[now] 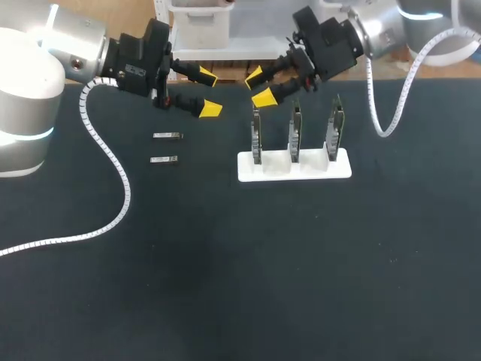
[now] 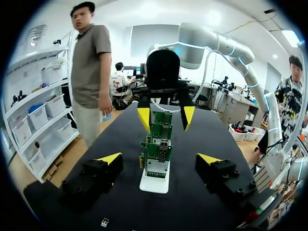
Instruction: Pick up the optical module with the left hand, and insert it into the network port with the right hand.
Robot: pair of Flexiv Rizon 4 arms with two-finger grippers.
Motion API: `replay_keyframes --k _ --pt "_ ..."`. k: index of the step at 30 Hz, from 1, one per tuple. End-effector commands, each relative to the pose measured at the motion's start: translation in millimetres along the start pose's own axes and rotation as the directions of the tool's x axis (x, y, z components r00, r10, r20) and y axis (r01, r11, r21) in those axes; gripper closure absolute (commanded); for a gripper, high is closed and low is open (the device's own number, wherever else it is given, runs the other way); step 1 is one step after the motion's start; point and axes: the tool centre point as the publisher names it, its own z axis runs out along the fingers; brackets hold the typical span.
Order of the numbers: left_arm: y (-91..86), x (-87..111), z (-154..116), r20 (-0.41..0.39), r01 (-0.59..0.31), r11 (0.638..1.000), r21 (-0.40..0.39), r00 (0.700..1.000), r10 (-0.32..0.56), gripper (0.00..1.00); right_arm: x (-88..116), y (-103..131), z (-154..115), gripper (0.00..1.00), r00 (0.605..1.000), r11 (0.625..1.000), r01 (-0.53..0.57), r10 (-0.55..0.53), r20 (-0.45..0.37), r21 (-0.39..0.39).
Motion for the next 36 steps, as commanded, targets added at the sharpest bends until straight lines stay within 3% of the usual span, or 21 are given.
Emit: replay_keyframes --k 1,2,3,4,5,25,36 --pt "-0.5 -0.8 0.4 -0.005 0.003 1.0 -0.002 1.0 -0.003 0.0 -2.8 3.3 -3.2 0.0 1.0 1.0 0.008 -0.008 0.012 0.002" --pt "-0.5 -0.8 0.4 -0.005 0.003 1.0 -0.002 1.0 -0.003 0.0 -3.5 3.2 -3.9 0.0 1.0 1.0 0.011 -0.011 0.015 0.005" --pt "-0.5 -0.8 0.4 -0.005 0.003 1.0 -0.002 1.0 -0.003 0.0 -3.6 2.8 -4.5 0.51 1.0 1.0 0.017 -0.017 0.021 0.008" --pt "-0.5 -0.8 0.4 -0.005 0.003 1.0 -0.002 1.0 -0.003 0.0 -3.5 2.7 -4.8 0.69 1.0 1.0 0.018 -0.018 0.021 0.008" --pt "-0.5 -0.8 0.4 -0.005 0.003 1.0 -0.002 1.0 -0.003 0.0 -2.8 2.6 -5.7 1.0 0.999 1.0 0.025 -0.025 0.025 0.014" --pt "-0.5 -0.8 0.4 -0.005 0.003 1.0 -0.002 1.0 -0.003 0.0 -2.2 2.4 -6.2 1.0 0.999 1.0 0.024 -0.024 0.026 0.014" --pt "-0.5 -0.8 0.4 -0.005 0.003 1.0 -0.002 1.0 -0.003 0.0 25.7 2.0 5.3 1.0 0.999 0.999 -0.04 0.04 -0.012 -0.003"
